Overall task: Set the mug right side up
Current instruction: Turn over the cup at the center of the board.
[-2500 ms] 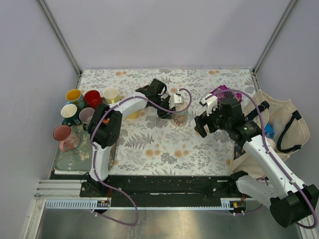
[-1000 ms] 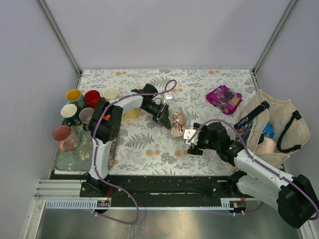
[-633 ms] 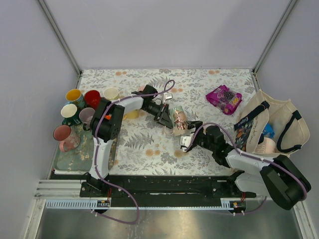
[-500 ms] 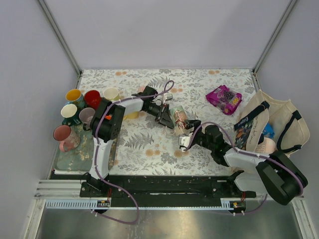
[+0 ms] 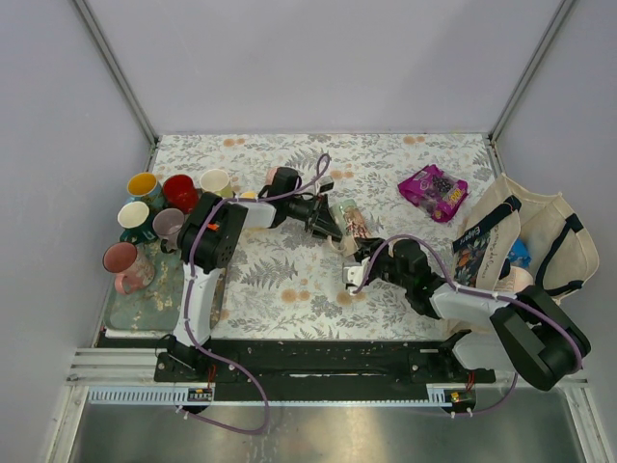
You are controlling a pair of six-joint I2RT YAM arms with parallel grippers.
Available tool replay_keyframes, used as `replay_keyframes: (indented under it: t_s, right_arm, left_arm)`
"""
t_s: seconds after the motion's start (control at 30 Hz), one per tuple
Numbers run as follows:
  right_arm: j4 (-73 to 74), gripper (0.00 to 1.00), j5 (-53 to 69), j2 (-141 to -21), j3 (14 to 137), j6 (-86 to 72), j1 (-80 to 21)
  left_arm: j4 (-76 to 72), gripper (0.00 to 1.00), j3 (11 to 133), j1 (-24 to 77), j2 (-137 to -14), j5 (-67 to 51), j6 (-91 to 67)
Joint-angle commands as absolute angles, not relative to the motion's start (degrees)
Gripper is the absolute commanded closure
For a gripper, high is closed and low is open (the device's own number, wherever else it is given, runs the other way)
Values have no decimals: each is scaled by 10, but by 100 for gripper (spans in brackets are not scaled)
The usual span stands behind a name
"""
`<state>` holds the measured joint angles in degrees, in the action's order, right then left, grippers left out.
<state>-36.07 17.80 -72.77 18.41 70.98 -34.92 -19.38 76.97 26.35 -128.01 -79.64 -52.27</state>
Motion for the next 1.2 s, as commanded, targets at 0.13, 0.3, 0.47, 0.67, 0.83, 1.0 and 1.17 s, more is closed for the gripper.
replay_keyframes:
  t_s: [0.13, 0.3, 0.47, 0.67, 0.83, 1.0, 1.17]
  right_arm:
    - [-317, 75, 178, -714, 225, 745, -356]
    - [-273, 86, 148, -679, 241, 749, -355]
    - [-168, 100, 137, -627, 282, 699, -355]
    - [-51, 100, 144, -601, 335, 631, -353]
    - [127, 100, 194, -615, 436, 602, -333]
    - [231, 100, 246, -647, 518, 559, -303]
    - [316, 100, 286, -705, 590, 558, -296]
  left_arm:
    - [-368, 53, 778, 284, -1258, -887, -590]
    - [-404, 21, 772, 281, -1250, -887, -614]
    - [-393, 2, 772, 274, -1242, -881, -614]
    - [-372, 1, 783, 273, -1215, -869, -607]
    - [-342, 1, 773, 265, -1166, -853, -575]
    - [199, 1, 875, 240, -1117, -727, -155]
    - [446, 1, 906, 282, -1057, -439, 95]
